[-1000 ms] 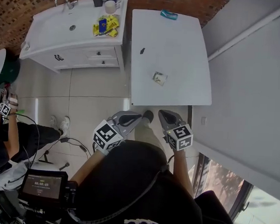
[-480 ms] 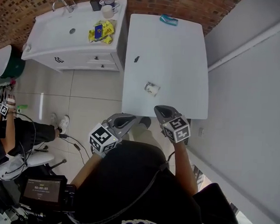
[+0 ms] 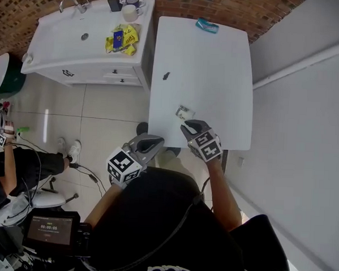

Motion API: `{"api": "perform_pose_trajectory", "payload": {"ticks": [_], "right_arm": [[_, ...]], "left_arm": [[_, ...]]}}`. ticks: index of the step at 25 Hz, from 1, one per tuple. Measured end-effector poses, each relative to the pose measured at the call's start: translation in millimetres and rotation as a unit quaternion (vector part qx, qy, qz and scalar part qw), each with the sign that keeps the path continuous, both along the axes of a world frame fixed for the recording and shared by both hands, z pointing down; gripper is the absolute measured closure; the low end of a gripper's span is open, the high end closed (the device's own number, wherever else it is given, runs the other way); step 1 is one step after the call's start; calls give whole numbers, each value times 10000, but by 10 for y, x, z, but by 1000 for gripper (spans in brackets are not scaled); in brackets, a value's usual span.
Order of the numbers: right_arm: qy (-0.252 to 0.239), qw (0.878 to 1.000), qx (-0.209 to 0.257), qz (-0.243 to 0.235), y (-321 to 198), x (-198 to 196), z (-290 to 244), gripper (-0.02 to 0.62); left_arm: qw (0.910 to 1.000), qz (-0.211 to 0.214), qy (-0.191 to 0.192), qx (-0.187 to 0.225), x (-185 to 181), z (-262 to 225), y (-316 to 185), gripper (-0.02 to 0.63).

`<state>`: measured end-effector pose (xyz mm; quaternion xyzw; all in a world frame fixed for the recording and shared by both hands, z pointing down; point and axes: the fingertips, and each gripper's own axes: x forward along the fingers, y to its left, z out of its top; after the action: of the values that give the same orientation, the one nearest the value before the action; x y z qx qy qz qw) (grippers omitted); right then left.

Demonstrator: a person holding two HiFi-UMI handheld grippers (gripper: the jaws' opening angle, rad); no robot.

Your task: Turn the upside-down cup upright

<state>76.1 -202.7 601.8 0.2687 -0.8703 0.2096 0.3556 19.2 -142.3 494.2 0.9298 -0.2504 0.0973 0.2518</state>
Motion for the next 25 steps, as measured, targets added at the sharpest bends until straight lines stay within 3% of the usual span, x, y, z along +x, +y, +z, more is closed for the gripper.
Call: {"api": "perform_pose_trajectory", "payload": {"ticks": [4,10,18,25], "right_arm": [[413,9990,-63,-151,-136,-123,165,500],[1213,9911,-154,-525,-381,-206,598,405],[2196,9647,-601,-1321,-572,-297,1161,336],[2778,9447,-813,-1542,-697,-372,1613,319]], "left_arm": [[9997,223,48,85,-110,-57,-197,591],[9998,163,103,38,-415,-21,-485,591],[9997,52,110,-210,-880,134,-765,591],[9993,164,84,-340,-1168,325,-1037,591]]}}
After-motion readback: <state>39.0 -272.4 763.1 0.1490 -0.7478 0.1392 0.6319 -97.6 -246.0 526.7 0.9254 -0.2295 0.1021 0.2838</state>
